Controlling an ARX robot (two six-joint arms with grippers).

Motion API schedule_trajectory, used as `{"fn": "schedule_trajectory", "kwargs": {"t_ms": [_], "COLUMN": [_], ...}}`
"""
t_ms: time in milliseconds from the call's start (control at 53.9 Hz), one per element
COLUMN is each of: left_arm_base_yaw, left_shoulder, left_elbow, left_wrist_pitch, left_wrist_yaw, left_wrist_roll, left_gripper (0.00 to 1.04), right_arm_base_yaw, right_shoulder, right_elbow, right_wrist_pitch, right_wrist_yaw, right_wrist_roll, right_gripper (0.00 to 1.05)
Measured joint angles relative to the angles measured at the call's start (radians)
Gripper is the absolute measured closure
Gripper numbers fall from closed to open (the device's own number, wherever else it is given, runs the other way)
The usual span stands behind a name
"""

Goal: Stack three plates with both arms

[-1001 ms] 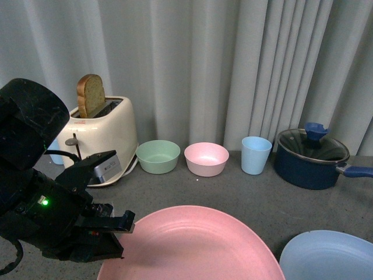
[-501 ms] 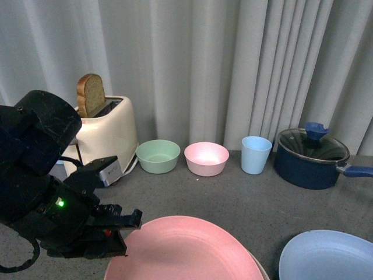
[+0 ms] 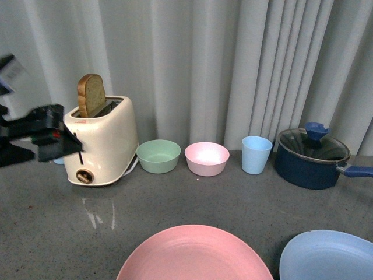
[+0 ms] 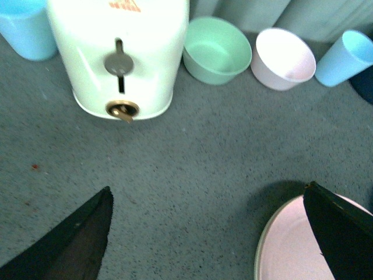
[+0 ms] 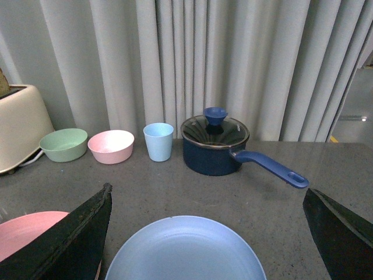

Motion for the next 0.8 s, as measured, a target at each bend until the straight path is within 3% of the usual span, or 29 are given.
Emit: {"fn": "schedule_trajectory", "kwargs": {"t_ms": [74,185,278,575,797], "left_arm_base_yaw": [-0.003,-0.008,-0.002,-0.003,-0.002], "left_shoulder": [0.014,0.034,-0.013,-0.242,-0.38], "left_elbow": [-0.016,-0.208,-0.335,-0.572,-0.719], "left_wrist_pitch": [0.023,0.523,0.774,0.839,0.843], "left_wrist_yaw": [-0.019,-0.215,-0.239,-0.238,-0.238], "left_wrist_roll": [0.021,0.048,0.054,0.063,0.066], "left_gripper": [0.08,0.27,0.43,0.98,1.01], "right_arm_base_yaw": [0.0,0.0,0.0,0.0,0.0], "right_shoulder": [0.0,0.0,0.0,0.0,0.0], "right_elbow": [0.0,0.0,0.0,0.0,0.0], "right_wrist_pitch": [0.0,0.0,0.0,0.0,0.0], "right_wrist_yaw": [0.0,0.0,0.001,0.0,0.0], "right_wrist_roll": [0.0,0.0,0.0,0.0,0.0], "right_gripper": [0.07,0.07,0.07,0.07,0.07]}}
